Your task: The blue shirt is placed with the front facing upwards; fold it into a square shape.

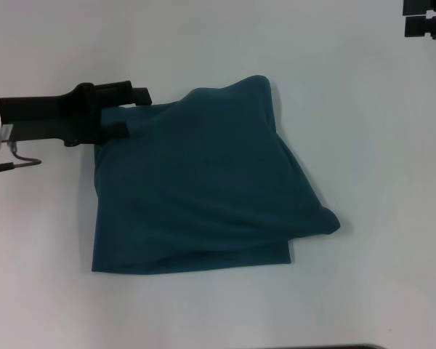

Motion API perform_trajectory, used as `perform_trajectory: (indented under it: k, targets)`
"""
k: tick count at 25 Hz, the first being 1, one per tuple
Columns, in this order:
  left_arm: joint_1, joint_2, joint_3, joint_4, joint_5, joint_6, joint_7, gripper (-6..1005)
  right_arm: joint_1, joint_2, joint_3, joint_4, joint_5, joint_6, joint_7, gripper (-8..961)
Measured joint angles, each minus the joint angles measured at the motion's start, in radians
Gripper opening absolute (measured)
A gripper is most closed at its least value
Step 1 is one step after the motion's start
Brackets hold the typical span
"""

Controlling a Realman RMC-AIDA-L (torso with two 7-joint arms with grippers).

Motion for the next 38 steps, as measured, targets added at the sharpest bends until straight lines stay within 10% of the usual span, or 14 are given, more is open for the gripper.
perform_trajectory:
  k: [10, 18, 38]
  targets:
    - [-0.003, -0.031, 0.083, 0.054, 0.010, -0.179, -0.001, 908, 0.000, 0.001, 0.002, 0.000, 0.000, 0.002, 0.001, 944]
    - [0.053, -0.014, -0.011, -0.050, -0.023, 0.060, 0.000, 908, 0.000, 0.000, 0.002, 0.002, 0.000, -0.001, 0.002, 944]
    - [0.119, -0.023, -0.022, -0.011, -0.034, 0.081, 0.047, 908, -0.003, 0.000, 0.001, 0.011, 0.000, -0.001, -0.002, 945]
